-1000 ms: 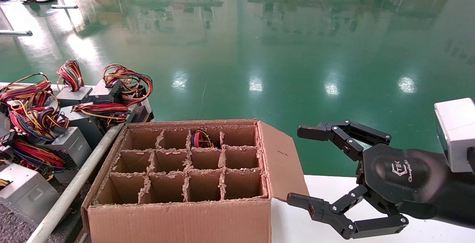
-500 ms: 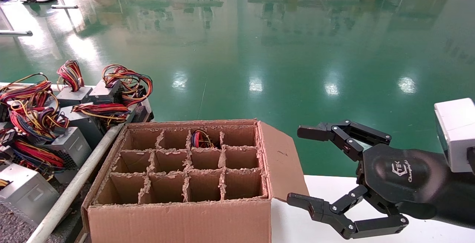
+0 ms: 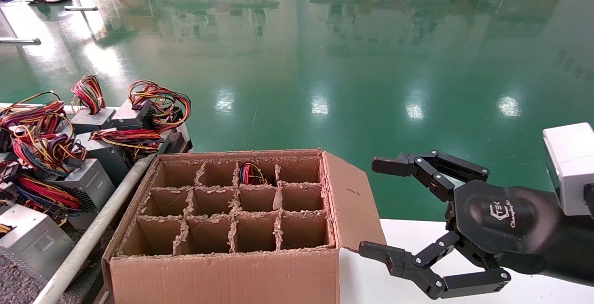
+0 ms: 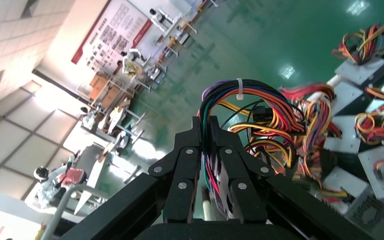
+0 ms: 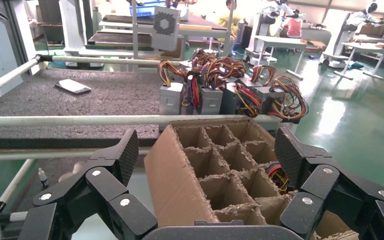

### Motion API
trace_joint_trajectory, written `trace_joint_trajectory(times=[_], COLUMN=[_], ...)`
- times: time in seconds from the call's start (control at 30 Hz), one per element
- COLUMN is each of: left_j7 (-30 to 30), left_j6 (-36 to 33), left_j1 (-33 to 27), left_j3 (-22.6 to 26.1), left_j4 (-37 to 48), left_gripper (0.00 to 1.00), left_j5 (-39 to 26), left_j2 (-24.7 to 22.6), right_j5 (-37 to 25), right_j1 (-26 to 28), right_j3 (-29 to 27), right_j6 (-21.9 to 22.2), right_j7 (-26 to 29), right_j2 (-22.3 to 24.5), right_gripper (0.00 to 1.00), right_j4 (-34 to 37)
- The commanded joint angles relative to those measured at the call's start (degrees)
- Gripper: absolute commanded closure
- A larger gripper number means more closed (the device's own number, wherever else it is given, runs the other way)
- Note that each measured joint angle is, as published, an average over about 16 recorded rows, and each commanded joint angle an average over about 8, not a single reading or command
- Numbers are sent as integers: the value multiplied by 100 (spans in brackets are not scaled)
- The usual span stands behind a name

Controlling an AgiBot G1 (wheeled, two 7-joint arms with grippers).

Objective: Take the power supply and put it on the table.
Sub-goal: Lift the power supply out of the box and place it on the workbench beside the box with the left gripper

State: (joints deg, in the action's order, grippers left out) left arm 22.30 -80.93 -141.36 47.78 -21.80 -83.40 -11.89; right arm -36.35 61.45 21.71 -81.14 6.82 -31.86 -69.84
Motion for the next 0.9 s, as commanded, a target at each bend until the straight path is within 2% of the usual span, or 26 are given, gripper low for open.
trace_joint_trajectory(times=[0.03, 0.43, 0.9], left_j7=[90, 494, 918], left_j6=[-22, -178, -277], left_j1=[-93, -495, -562], left_j3=[14, 188, 278], left_j4=[146, 732, 1405], left_gripper=[100, 100, 100], left_j5=[-107, -737, -934], left_j2=[-8, 126, 47], right_j5=[0, 0, 0], right_j1=[0, 0, 0], right_j3=[0, 0, 0], right_j6=[0, 0, 0], right_j7=[0, 0, 0], right_j2=[0, 0, 0], right_gripper=[0, 0, 0], right_j4=[0, 0, 0])
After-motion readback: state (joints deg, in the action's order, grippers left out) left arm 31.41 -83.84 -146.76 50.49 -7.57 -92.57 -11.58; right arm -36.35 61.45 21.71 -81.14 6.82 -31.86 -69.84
